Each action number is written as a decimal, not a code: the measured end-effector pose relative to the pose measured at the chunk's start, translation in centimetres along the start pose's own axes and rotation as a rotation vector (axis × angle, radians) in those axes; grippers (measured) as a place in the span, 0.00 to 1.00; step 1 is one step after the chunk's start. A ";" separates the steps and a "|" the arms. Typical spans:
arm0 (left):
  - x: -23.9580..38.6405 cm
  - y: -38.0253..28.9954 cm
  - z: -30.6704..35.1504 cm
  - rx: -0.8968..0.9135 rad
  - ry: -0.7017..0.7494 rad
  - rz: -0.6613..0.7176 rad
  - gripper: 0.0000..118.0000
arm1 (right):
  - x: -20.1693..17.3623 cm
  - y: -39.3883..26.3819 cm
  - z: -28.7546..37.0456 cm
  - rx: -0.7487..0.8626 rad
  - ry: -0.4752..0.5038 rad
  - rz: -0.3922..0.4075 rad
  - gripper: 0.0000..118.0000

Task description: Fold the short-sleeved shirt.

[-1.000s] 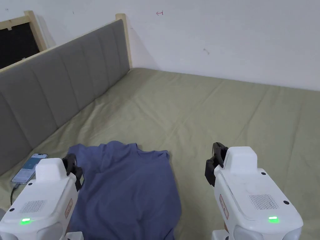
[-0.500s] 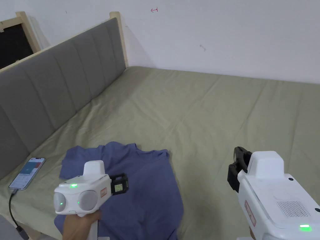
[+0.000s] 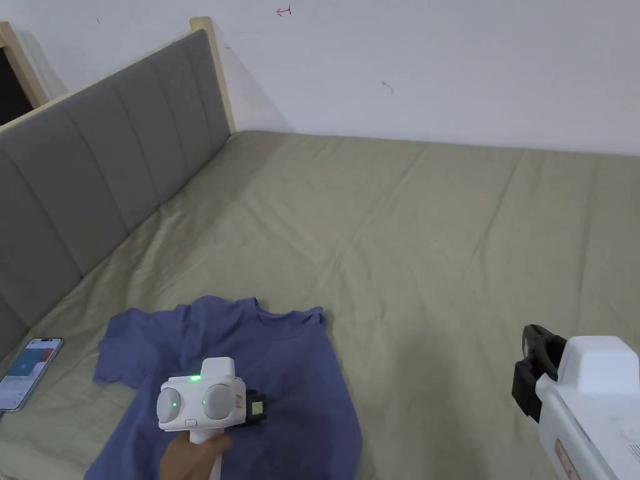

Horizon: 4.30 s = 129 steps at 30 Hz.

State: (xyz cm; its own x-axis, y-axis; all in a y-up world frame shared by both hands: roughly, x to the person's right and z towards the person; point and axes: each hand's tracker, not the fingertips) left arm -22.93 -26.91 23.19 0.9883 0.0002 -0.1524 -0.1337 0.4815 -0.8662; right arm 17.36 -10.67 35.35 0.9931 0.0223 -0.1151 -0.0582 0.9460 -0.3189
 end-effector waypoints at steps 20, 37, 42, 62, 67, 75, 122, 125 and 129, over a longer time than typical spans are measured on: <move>-1.5 -0.1 11.3 0.235 -0.287 0.114 0.00 | 1.5 0.8 0.8 0.016 -0.007 -0.014 0.00; 15.1 9.8 26.1 0.476 -0.669 -0.156 0.00 | 7.0 2.0 6.4 0.103 -0.112 -0.052 0.00; 21.7 10.9 28.5 0.502 -0.741 -0.246 0.00 | 10.0 2.1 8.7 0.129 -0.188 -0.059 0.00; 35.0 1.8 19.0 0.156 -0.819 -0.577 0.00 | 17.3 -0.1 13.1 0.101 -0.379 -0.082 0.00; 33.8 -1.4 13.0 0.048 -0.649 -0.620 0.00 | 17.0 -0.8 12.4 0.074 -0.368 -0.090 0.00; 32.7 -3.6 7.0 -0.041 -0.500 -0.585 0.10 | 15.7 -1.3 11.4 0.047 -0.332 -0.098 0.00; 17.4 -1.7 19.4 0.480 -0.346 -0.251 0.00 | 13.4 2.3 11.6 0.142 -0.285 -0.056 0.00; 16.3 -3.3 16.6 0.358 -0.337 -0.239 0.00 | 13.2 2.0 11.3 0.134 -0.282 -0.054 0.00; 15.3 -5.7 13.7 0.210 -0.344 -0.213 0.00 | 13.1 1.5 10.8 0.118 -0.272 -0.055 0.00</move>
State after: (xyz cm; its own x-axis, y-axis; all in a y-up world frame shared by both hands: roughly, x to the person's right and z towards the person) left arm -6.00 -17.62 32.32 0.9637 0.1556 0.2168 0.0583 0.6699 -0.7402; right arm 31.35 -5.47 43.57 0.9861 0.0408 0.1609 -0.0072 0.9789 -0.2042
